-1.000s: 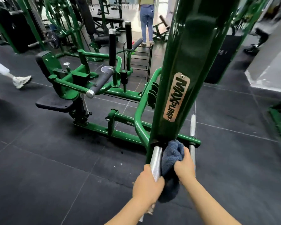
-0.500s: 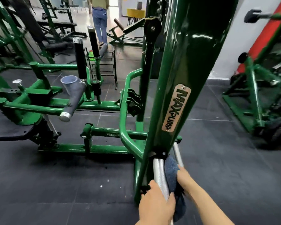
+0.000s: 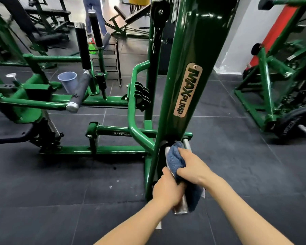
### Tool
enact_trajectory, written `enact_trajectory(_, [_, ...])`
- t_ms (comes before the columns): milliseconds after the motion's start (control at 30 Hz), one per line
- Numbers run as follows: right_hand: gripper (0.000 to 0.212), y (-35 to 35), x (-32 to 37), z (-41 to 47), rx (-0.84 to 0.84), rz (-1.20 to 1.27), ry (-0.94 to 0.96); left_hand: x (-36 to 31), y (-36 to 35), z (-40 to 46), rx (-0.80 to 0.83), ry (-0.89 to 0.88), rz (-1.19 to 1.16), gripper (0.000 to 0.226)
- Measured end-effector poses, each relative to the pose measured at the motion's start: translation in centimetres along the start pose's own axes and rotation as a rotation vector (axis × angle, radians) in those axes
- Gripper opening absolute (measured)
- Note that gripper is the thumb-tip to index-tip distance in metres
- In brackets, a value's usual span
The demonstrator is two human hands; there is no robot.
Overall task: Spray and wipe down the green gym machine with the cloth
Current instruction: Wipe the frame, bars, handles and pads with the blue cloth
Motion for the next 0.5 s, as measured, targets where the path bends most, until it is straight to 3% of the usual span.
enact_trajectory(67, [0.031,-0.2,0.0,-0.8,0.024,-0.053,0.018,0.0,0.0,-0.1,0.015,0.001,0.029,0.053])
enact_trajectory(133, [0.058,-0.9,0.3,-1.7,0.026,-0.237,0.052,0.4,0.2,-0.2,0.009,0.025,0.055,0.057])
enact_trajectory(200, [0.07,-1.6,1.0,-2.5,0.029,-0.397,0.049,0.9,0.3,-0.6,0.003,0.062,0.08,0.049])
enact_trajectory(333, [0.065,-1.9,1.9,-1.9,0.015,-0.448,0.022,1.0,0.2,-1.0,0.024,0.052,0.154,0.046])
enact_trajectory(500, [0.058,-1.1,2.5,0.8,-0.046,-0.343,-0.086,0.3,0.1,-0.6,0.061,0.017,0.076,0.067])
Point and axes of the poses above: each hand's wrist, its own z-axis towards the middle knuckle, its own y-axis out of the back of the hand, x = y × z, the point moved 3 cm from there along z, towards the middle knuckle, and after that the axes turned 5 degrees about -z, right-handed, at the moved point
